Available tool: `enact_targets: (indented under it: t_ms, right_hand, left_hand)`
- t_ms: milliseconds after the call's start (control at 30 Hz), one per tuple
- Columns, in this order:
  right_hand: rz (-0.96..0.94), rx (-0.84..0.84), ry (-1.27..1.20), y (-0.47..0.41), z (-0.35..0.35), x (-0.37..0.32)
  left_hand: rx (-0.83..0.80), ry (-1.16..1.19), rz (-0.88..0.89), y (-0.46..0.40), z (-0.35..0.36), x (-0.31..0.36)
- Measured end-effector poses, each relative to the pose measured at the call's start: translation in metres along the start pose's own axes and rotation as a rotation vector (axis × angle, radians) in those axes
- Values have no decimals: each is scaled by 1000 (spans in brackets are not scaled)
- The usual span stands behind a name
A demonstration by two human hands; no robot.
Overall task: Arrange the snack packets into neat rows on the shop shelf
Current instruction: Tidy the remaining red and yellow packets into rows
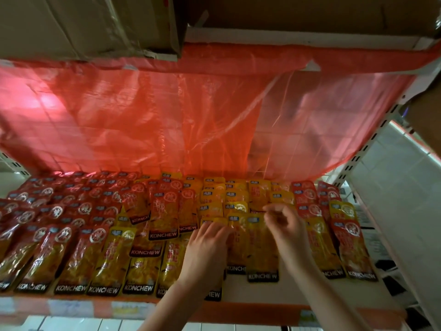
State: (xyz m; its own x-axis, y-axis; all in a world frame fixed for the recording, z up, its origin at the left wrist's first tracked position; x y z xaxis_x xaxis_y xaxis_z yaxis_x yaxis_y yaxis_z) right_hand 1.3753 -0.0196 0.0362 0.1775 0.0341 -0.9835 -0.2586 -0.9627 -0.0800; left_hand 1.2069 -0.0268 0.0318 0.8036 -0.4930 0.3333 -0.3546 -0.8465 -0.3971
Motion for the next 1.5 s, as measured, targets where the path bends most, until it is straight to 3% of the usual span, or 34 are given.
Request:
enact_targets:
  t_ms: [100, 467, 600, 867, 1067, 1267, 1500]
  right_hand:
    - [15, 17, 84, 7, 14, 22]
    - [-290, 73, 677, 19, 38, 24]
    - [-368, 66, 772, 24, 41, 21]
    - [-339, 83, 679, 23, 23, 13]
    - [-111, 128, 963, -11, -29, 26]
    - [-67, -10, 1080, -26, -31, 36]
    - [-224, 103, 1124, -13, -37, 48]
  left_hand:
    - [-12, 17, -30, 5, -2, -5]
    - [-12, 29, -47, 10, -6, -6]
    - [-19, 34, -39, 8, -4, -5]
    - [-22, 64, 18, -7, -3, 9]
    - [-125, 128, 88, -27, 10, 50]
    - [-223, 425, -75, -53, 42, 76]
    - [-340, 464, -347, -77, 99, 61]
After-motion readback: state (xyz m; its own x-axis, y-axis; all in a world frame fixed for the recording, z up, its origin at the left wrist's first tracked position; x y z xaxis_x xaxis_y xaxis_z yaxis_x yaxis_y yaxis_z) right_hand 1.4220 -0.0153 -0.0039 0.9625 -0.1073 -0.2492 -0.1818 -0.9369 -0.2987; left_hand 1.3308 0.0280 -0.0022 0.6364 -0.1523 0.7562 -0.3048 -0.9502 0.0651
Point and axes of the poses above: each hand's wrist, its own y-axis away from the middle knuckle, its own z-axis out of the palm, x = y × z, the point moved 10 cm from there along -y, towards the middle knuckle, and after that the axes turned 2 degrees about z, right-handed, at the moved point
